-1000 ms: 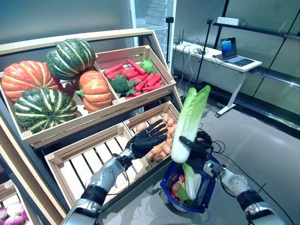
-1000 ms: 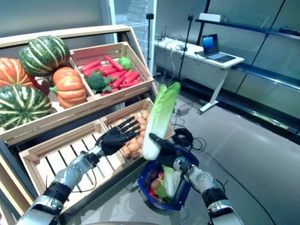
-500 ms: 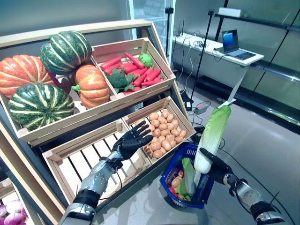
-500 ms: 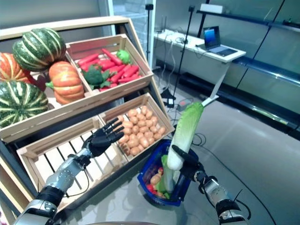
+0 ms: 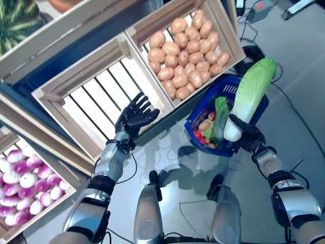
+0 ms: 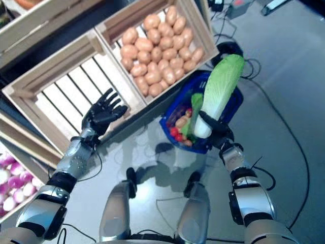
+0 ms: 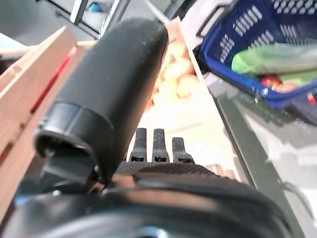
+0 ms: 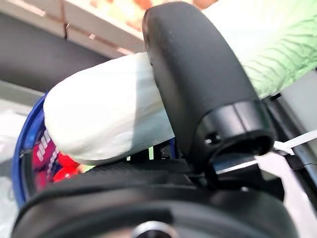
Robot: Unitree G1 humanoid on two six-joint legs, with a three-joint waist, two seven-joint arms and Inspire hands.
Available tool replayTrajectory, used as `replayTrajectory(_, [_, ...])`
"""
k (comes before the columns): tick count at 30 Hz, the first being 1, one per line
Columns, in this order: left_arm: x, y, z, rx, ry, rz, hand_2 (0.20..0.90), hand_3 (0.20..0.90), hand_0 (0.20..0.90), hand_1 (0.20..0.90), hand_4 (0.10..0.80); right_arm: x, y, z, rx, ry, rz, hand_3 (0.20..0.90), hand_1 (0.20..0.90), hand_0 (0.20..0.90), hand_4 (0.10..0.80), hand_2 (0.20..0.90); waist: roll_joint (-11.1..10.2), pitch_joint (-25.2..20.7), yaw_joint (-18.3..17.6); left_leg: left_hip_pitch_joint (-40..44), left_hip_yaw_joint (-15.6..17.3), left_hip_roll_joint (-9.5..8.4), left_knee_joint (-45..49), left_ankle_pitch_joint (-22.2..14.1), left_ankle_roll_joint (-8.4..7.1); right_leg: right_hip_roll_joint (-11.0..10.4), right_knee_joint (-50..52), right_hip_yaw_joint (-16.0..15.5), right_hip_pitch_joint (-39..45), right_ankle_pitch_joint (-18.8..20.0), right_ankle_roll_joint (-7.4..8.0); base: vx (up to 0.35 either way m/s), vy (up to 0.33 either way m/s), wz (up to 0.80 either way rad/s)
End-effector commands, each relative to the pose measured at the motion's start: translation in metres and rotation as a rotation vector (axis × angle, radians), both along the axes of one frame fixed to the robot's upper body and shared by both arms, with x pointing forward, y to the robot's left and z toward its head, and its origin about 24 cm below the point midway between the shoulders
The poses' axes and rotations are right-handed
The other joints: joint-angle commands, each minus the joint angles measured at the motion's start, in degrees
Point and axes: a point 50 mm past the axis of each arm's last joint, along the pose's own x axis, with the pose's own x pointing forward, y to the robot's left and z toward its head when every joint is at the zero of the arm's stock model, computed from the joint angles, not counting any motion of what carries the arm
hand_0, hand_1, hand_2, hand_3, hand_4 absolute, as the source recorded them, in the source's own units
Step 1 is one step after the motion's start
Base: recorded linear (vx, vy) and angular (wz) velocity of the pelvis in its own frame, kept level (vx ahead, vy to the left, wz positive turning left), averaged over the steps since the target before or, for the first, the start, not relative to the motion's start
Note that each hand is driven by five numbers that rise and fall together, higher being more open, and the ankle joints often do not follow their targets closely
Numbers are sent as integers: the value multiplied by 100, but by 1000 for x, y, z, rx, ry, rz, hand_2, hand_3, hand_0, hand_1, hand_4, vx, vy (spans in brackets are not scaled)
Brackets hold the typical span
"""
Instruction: Put vegetables into the basket
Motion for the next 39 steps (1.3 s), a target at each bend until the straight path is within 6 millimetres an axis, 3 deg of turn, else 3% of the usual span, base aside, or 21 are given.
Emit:
replayTrajectory(1, [9,-7,69,-16,-310,-29,900,900,900,900,800,23,-16,67,-103,-245,-55,300,300,300,400,300,20,-186,89,125,-224,174,464,-592,-292,-151,863,190,121,-558,99,-77,14,19])
replayTrajectory(6, [7,-7,71,-31,-313,-46,900,900,900,900,800,25,-24,82,-126,-275,-91,300,300,300,400,300,66,-61,121,-215,-285,199,982,-861,-245,-299,1413,293,-251,-788,87,-43,2,6])
replayTrajectory(7, [7,-8,71,-36,-312,-50,900,900,900,900,800,26,-27,87,-133,-274,-112,900,900,900,800,900,82,-30,119,-319,-305,208,1111,-914,-231,-331,1558,333,-374,-837,85,-47,-6,8])
replayTrajectory(15, [5,-10,72,-50,-316,-60,900,900,900,900,800,31,-31,108,-131,-295,-188,900,900,900,800,900,140,44,107,-636,-370,253,1441,-1048,-207,-337,1886,487,-746,-950,71,-37,-1,4])
replayTrajectory(21, [6,-11,75,-61,-334,-60,900,900,900,900,800,33,-30,112,-121,-307,-202,900,900,900,800,900,154,53,72,-628,-331,291,1422,-1052,-181,-279,1878,526,-780,-955,60,-29,23,-3])
replayTrajectory(34, [4,-4,71,-58,-330,-50,900,900,900,900,800,29,-32,102,-113,-289,-195,900,900,900,800,900,108,-82,44,-261,-217,317,1087,-959,-142,-193,1592,455,-489,-867,48,-1,2,-1])
replayTrajectory(39, [1,4,50,72,-255,7,900,900,900,900,800,24,-20,73,-129,-239,-151,900,900,900,800,900,30,-283,37,208,-119,292,587,-731,-123,-120,1117,318,-45,-656,37,22,-2,-4])
